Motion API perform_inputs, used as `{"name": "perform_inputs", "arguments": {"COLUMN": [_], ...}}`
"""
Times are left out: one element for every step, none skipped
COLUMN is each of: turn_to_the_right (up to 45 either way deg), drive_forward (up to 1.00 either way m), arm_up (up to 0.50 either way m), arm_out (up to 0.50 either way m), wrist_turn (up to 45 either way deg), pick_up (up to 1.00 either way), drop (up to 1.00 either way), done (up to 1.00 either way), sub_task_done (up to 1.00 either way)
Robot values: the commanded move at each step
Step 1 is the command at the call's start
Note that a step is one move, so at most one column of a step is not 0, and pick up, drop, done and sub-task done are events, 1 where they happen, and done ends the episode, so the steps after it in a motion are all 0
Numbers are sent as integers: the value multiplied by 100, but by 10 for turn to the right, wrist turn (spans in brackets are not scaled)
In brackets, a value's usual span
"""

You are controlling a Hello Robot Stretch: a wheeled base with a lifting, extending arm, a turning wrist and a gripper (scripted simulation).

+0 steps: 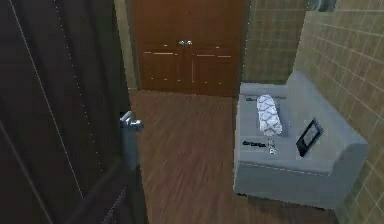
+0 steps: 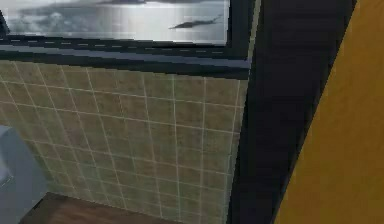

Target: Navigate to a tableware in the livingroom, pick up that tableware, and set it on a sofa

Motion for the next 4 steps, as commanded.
{"name": "perform_inputs", "arguments": {"turn_to_the_right": [0,30,0,-270], "drive_forward": [85,0,25,0], "arm_up": [0,0,0,0], "arm_out": [0,0,0,0], "wrist_turn": [0,0,0,0], "pick_up": [0,0,0,0], "drop": [0,0,0,0], "done": [0,0,0,0], "sub_task_done": [0,0,0,0]}}
